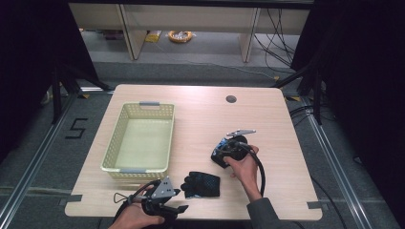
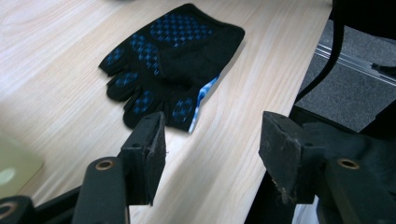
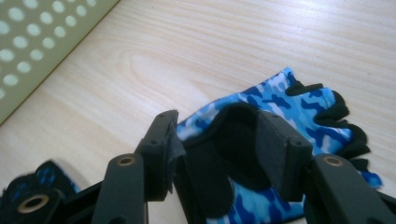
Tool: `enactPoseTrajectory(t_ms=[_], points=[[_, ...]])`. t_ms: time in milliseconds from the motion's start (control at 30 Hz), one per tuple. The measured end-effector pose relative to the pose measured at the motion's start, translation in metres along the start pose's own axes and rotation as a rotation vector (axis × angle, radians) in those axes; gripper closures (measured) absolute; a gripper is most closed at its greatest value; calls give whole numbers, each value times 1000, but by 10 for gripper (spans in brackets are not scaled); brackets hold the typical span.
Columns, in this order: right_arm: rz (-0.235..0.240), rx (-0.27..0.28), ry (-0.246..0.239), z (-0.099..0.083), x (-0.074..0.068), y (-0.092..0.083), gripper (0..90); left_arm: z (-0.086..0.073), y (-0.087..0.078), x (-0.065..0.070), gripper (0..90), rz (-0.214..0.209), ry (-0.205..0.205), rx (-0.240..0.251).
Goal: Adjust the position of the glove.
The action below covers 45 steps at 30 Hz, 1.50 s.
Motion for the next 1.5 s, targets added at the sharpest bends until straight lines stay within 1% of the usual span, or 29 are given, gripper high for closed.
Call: enactPoseTrajectory(t_ms=[33,67,133,167,267,300,333,500,567,633,733,800,833,867,900,933,967,1000,1033,1067,1100,1133,1167,1233,1267,1333,1367,1433,1500], points=[[-3,6,0,1,1,4,504,-1,-1,0,399,-4,-17,8],[-3,0,22,2,-1,7,504,-3,-2,-3,398,8,-1,-7],[-14,6,37,3,-1,15,504,-4,-3,-6,395,13,-6,-7],[-21,-7,52,3,-1,17,503,-4,-4,-6,393,4,-23,-6],[-50,-28,55,3,0,25,503,-6,-3,-10,383,12,-7,-10],[-49,-13,49,4,-1,28,506,-6,-3,-9,377,11,-21,-11],[-44,-28,52,5,-2,27,522,-6,-1,-8,376,-7,-50,-2],[-56,-41,-14,6,-4,33,548,-7,0,-9,374,-2,-28,-3],[-52,-1,10,7,-6,34,540,-7,-1,-9,373,-3,-15,-12],[-47,-6,24,9,-8,34,536,-7,0,-8,374,-6,-46,-5],[-42,-20,19,10,-11,35,533,-7,1,-8,373,-4,-37,-4],[-41,-27,6,10,-14,37,539,-8,0,-9,371,-4,-26,-16],[-56,-24,-7,10,-15,39,561,-7,1,-8,370,-11,-48,6],[-66,-20,-51,9,-17,42,596,-7,2,-6,370,-12,-68,6],[-84,-26,-69,7,-17,42,636,-8,1,-8,371,-12,-47,-6],[-102,-21,-122,6,-15,42,679,-8,0,-10,370,-9,-22,-16],[-104,-20,-160,4,-16,41,708,-8,1,-8,371,-10,-34,-6],[-106,-32,-152,3,-17,39,741,-9,1,-8,370,-10,-33,-9],[-96,-32,-157,2,-16,39,777,-9,1,-8,371,-10,-28,-17],[-81,-26,-170,2,-14,39,796,-9,2,-6,371,-7,-52,-11],[-70,-18,-165,1,-13,39,826,-10,2,-6,371,-12,-52,-14],[-50,-19,-136,-1,-15,38,865,-10,2,-7,371,-13,-17,-24],[-29,-34,-141,-2,-15,36,879,-10,2,-6,371,-13,-26,-23],[-22,-27,-168,-4,-16,36,888,-10,3,-6,371,-11,-49,-15],[-16,-41,-187,-5,-14,34,891,-9,2,-6,372,-17,-37,-13],[0,-30,-195,-5,-11,33,894,-10,3,-6,373,-16,-62,-7],[13,-37,-179,-5,-11,32,895,-11,3,-9,373,-17,-28,-20],[28,-33,-183,-4,-11,28,895,-12,3,-8,374,-22,-57,-19],[40,-2,-199,-1,-10,24,895,-10,3,-10,374,-14,-52,-4]])
Point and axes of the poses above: each handheld gripper's, and its own axes: y roughly forward along the jaws, z roughly out of its top, x roughly to its right, the point moved 5 cm from there along y, roughly forward along the jaws, and after that the axes turned 3 degrees about y, right-handed, at the moved point
